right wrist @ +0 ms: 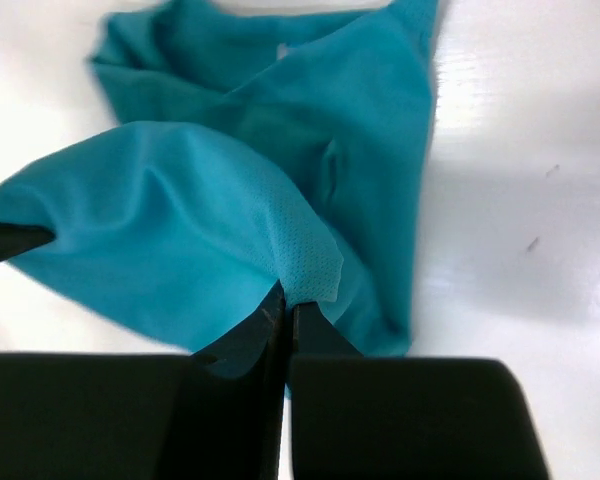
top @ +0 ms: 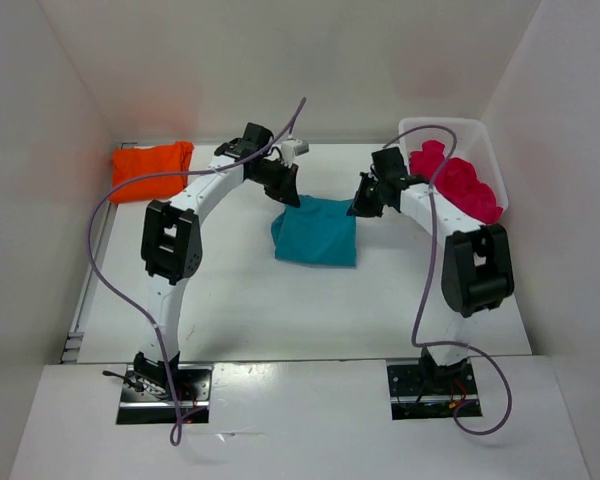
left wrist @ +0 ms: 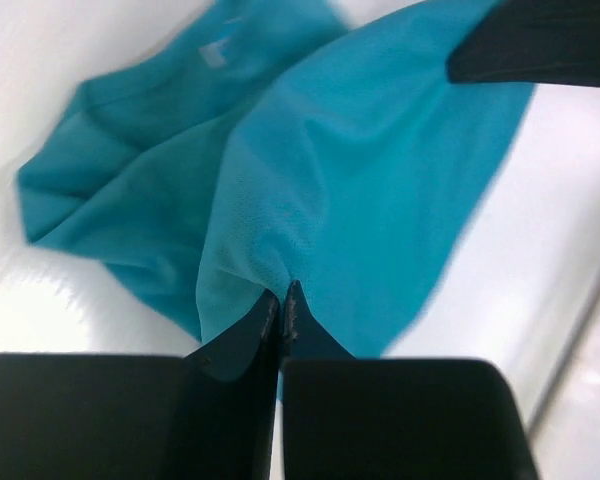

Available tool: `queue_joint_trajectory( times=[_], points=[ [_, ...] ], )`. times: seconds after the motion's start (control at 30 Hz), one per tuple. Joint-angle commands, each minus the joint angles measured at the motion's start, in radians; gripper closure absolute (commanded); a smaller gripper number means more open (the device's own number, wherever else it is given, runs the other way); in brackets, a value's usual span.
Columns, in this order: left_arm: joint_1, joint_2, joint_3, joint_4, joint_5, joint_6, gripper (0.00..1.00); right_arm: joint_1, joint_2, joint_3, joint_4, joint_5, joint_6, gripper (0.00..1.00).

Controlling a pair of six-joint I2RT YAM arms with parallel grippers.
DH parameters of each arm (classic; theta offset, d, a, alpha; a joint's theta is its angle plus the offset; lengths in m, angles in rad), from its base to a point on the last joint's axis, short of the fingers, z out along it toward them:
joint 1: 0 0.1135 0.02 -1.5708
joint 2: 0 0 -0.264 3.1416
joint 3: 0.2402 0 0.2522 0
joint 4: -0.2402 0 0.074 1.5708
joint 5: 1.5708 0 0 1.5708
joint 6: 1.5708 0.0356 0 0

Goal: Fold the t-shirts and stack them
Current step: Fold the long partially folded tshirt into a neat square

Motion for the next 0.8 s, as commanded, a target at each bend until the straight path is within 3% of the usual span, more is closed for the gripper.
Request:
queue_joint_trajectory(
  times=[0.0, 0.17, 0.33, 0.5, 0.57, 0.6, 0.63, 0.67, 0.77],
  points=[
    [-0.004, -0.099, 0.019, -0.031, 0.18, -0.016, 1.0, 0.009, -0.167, -0.047, 0.036, -0.003, 0.007, 1.0],
    [-0.004, -0.099, 0.03, -0.044, 0.315, -0.002, 1.0, 0.009, -0.227, -0.082, 0.056, 0.006, 0.018, 1.0],
    [0.061, -0.014, 0.074, 0.012, 0.239, -0.062, 1.0, 0.009, -0.089, 0.042, 0.068, 0.026, -0.022, 1.0],
    [0.106, 0.141, 0.227, 0.038, 0.161, -0.114, 0.96, 0.009, 0.078, 0.195, 0.07, 0.054, -0.041, 1.0],
    [0.118, 0.195, 0.263, 0.038, 0.138, -0.126, 0.88, 0.009, 0.117, 0.26, 0.069, 0.072, -0.041, 0.96],
    [0.118, 0.209, 0.281, 0.038, 0.122, -0.126, 0.81, 0.009, 0.159, 0.277, 0.069, 0.072, -0.041, 0.86],
    [0.118, 0.223, 0.313, 0.038, 0.105, -0.126, 0.73, 0.0, 0.181, 0.315, 0.069, 0.072, -0.032, 0.62],
    [0.127, 0.248, 0.332, 0.038, 0.061, -0.138, 0.47, 0.0, 0.204, 0.334, 0.069, 0.072, -0.032, 0.59],
    [0.128, 0.279, 0.389, 0.029, 0.0, -0.148, 0.28, 0.0, 0.299, 0.436, 0.027, 0.095, -0.041, 0.45]
  ],
)
